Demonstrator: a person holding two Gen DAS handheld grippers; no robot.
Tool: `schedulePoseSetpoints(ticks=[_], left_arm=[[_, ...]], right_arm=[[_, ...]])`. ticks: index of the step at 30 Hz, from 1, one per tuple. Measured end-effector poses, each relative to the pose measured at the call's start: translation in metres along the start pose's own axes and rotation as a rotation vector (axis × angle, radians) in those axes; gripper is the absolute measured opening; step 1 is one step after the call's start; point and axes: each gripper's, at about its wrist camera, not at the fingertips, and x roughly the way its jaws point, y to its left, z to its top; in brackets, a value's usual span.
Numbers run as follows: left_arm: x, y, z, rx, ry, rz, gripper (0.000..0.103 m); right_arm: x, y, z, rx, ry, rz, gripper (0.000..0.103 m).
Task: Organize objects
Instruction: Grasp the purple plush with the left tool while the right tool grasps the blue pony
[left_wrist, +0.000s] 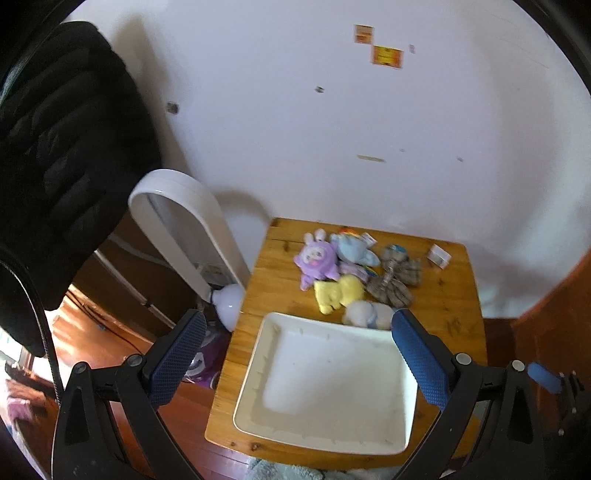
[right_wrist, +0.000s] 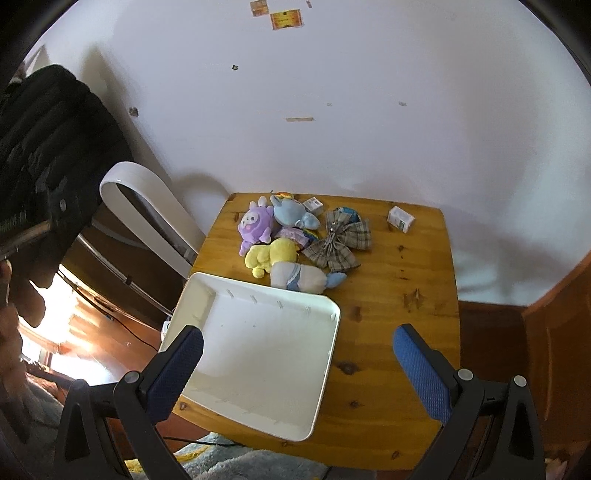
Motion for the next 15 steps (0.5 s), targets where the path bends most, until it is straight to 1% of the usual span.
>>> schedulePoseSetpoints(ticks=[4,7,10,12,15], left_arm=[[0.004,0.002,0.012,-0.049,0.004,0.03,0.101],[0.012,0.002,0.022,-0.066,0.023,0.043,0.101],[0.027,-0.001,0.032,-0.062,0.052,0.049,0.101],[0.039,-0.003,0.039,-0.044,0.069,0.049,0.101],[0.063,-0.007,0.049,-0.014,0.111,0.046,0.101]], right_arm=[[0.016,-0.005,0.003,-0.029,0.026,0.022,0.103],[0.029,-0.008,0.006,-0.042,0.032,0.032,0.103],[0.041,-0.009,0.015,-0.042,0.041,0.061,0.102],[0.046,-0.009,0.023,-0.047,0.032,0.061,0.102],[0.058,-0.008,0.044,-0.073,0.015,0.045,0.098]])
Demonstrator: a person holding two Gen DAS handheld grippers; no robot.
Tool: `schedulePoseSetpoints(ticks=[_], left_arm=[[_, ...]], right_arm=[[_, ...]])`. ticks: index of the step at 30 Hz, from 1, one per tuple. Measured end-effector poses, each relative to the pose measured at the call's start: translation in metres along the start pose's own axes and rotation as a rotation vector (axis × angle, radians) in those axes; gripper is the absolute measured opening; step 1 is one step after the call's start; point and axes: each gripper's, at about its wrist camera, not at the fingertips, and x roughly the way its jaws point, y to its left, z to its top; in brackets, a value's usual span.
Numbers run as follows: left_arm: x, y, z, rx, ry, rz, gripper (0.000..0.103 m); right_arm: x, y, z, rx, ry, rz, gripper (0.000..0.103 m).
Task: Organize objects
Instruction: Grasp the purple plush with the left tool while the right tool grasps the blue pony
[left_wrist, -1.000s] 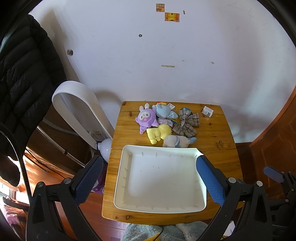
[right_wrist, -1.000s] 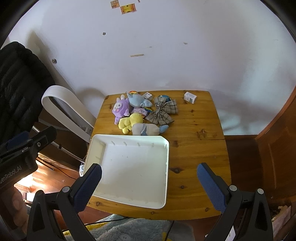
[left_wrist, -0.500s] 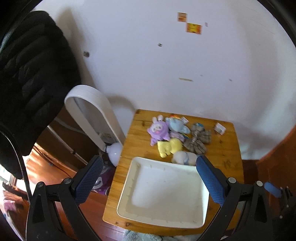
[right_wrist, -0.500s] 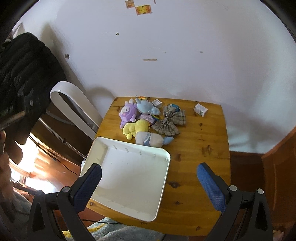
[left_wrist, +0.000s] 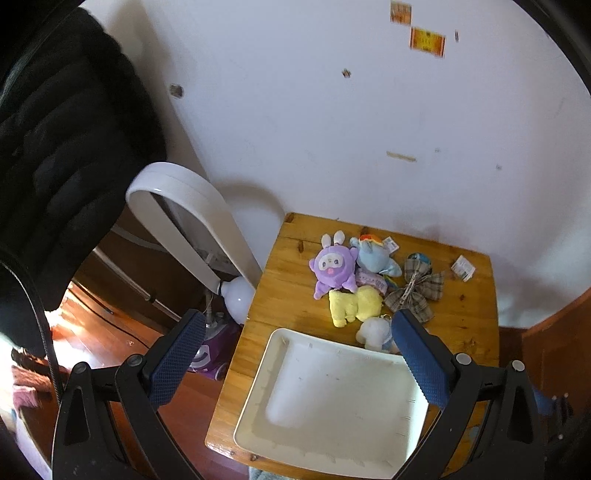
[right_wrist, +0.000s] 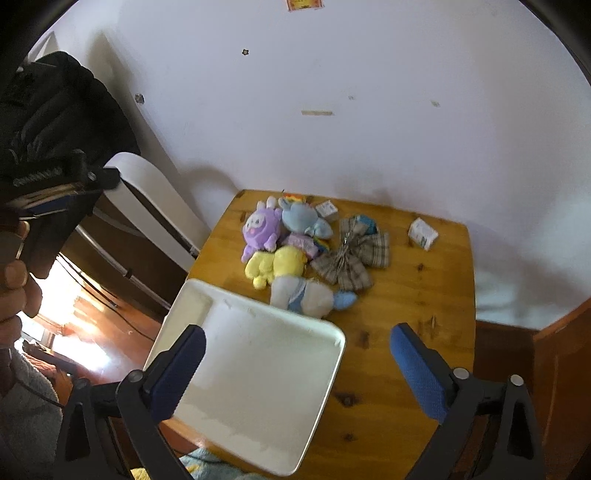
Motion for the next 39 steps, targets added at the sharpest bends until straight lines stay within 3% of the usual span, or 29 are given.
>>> schedulePoseSetpoints(ticks=[5,10,16,20,27,31,39], left_arm=[[0.043,-0.011,0.017,0.017,0.066,-0.03,0.101],[0.101,-0.022,0.038,0.035,0.136,-0.066,0.101],[0.178,-0.031,0.052,0.056,0.216,-0.04,0.101],[0.225,-0.032,0.054,0.082,0.267,-0.026,0.101],[0.301,-0.035,0.051,0.098,0.365,-0.089,0.101],[0.336,-0.038,0.05,0.078,0.417,-0.147,0.101],[0.377,-0.044,0.042,0.027,0.485,-0.203,0.101]], right_arm=[[0.023,-0.002,0.035,-0.057,-0.025,-0.086,0.097],[0.058,-0.003,0.076,-0.12,-0.044,-0.103,0.097],[0.138,0.008,0.118,-0.244,-0.045,-0.142,0.097],[0.196,0.013,0.127,-0.32,-0.022,-0.163,0.097],[0.293,0.012,0.128,-0.411,0.069,-0.185,0.097],[0.318,0.012,0.127,-0.441,0.075,-0.163,0.097],[0.357,0.023,0.123,-0.531,0.089,-0.209,0.097]])
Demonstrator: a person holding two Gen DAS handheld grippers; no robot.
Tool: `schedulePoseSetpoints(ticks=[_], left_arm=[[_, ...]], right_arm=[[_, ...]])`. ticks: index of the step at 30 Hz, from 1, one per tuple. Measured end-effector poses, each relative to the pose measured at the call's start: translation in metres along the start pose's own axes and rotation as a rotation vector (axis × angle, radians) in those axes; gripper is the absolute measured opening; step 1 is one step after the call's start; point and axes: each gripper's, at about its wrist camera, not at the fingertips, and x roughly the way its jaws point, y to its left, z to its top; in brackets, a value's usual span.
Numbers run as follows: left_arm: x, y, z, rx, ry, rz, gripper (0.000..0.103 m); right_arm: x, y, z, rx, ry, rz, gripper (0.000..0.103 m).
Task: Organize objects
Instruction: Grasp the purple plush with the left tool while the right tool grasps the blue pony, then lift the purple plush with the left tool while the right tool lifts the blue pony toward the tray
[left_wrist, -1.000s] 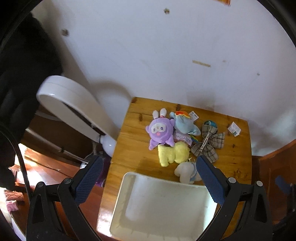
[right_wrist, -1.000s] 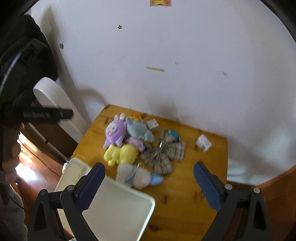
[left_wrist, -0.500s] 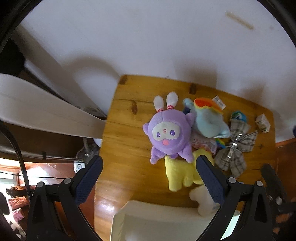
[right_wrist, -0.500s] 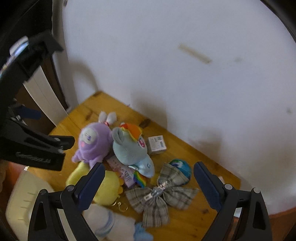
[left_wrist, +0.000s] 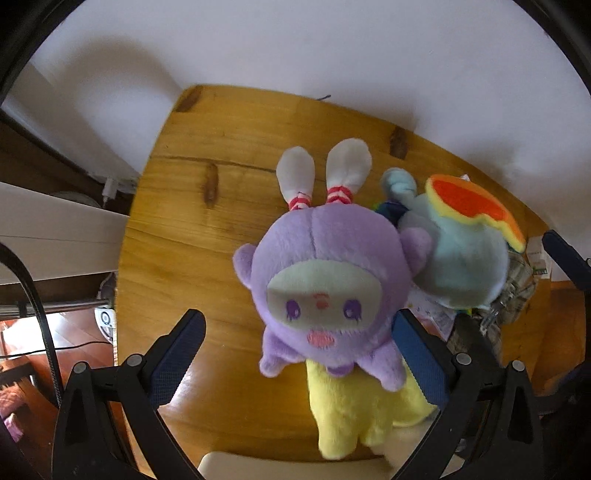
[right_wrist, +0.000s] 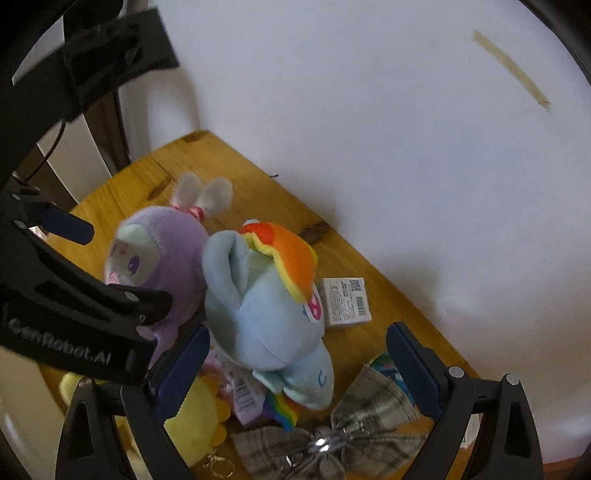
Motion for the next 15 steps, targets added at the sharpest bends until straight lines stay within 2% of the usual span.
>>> schedulePoseSetpoints(ticks=[3,5,6,8,11,15], left_arm=[[0.006,-0.002,0.002,-0.017,0.011,-0.033,0.101],[0.009,-0.004,0.003,-0.025,0.011,-0.042,0.101],[0.009,-0.004,0.003,-0.035,0.01,-0.043,0.1],[0.01,-0.004,0.004,-0.052,0.009,-0.057,0.096],[0.011,-0.005,0.006,-0.083,0.032,-0.098,0.079],[0.002,-0.008,0.007,-0.083,0.014,-0.109,0.071]], right_arm=[[0.008,0.002,0.0,-0.001,0.0,0.017,0.093],[0.013,0.004,-0.001,0.0,0.014,0.052,0.073],[0.015,0.005,-0.001,0.001,0.022,0.064,0.066],[0.017,0.007,-0.004,0.003,0.022,0.059,0.065],[0.013,0.006,-0.008,0.02,0.0,0.064,0.061],[0.003,-0.006,-0.014,0.08,-0.019,0.094,0.06]])
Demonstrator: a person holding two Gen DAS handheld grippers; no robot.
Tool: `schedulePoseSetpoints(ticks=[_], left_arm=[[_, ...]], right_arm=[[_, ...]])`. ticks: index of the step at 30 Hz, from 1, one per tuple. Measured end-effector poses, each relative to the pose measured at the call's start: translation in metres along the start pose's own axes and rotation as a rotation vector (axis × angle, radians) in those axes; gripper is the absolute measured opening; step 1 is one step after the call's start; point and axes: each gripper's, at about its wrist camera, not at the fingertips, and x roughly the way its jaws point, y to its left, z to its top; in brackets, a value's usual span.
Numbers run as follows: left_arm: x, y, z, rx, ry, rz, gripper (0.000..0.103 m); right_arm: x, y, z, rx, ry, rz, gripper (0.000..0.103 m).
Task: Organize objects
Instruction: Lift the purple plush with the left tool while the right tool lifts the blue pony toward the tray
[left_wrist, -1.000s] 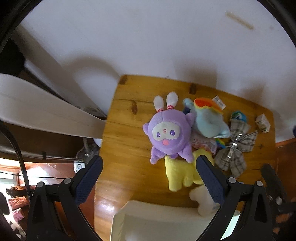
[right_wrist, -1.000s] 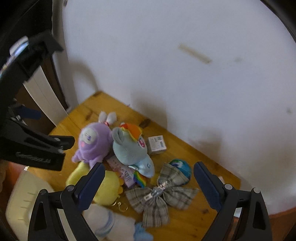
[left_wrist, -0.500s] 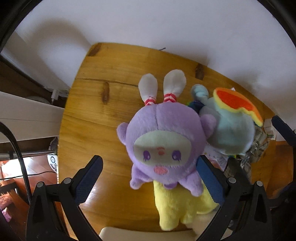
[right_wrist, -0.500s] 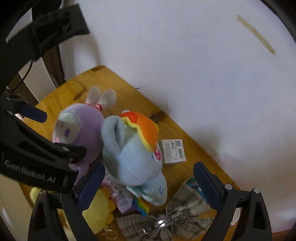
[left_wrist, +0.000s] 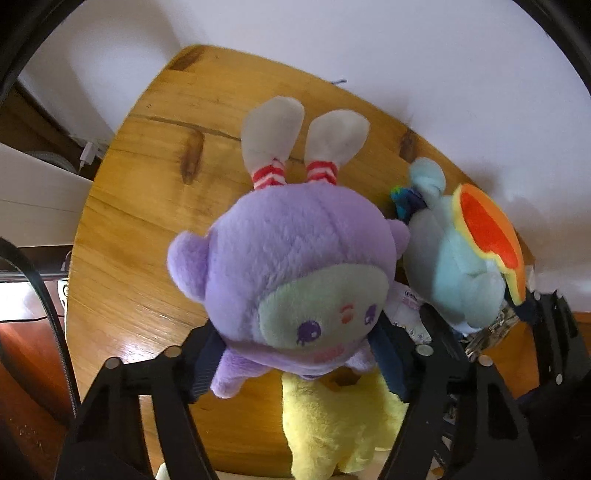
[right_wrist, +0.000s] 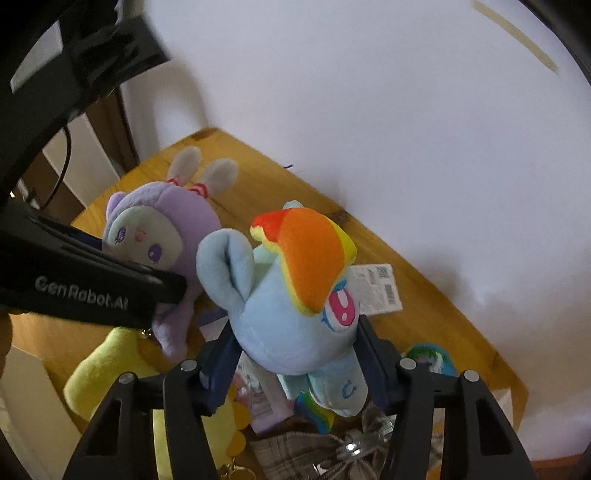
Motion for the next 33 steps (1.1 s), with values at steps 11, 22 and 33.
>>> schedulePoseSetpoints(ticks=[11,22,33], left_arm=[[-0.068,-0.039,-0.01,0.068,-0.094,-0.005,0.068],[-0.174,-0.099,-0.083,0.263,-0.251,0.001,0.068],[-0.266,-0.139,-0.162,0.354,-0.352,0.01,0.068]], right_arm=[[-0.087,-0.031,-0.025,0.128,-0.073,-0.039,0.059],[-0.201,-0.03,-0.066,0.299,-0.208,-0.045,0.059],[-0.305,-0.002,-0.123,0.398,-0.312,0.039,0.059]])
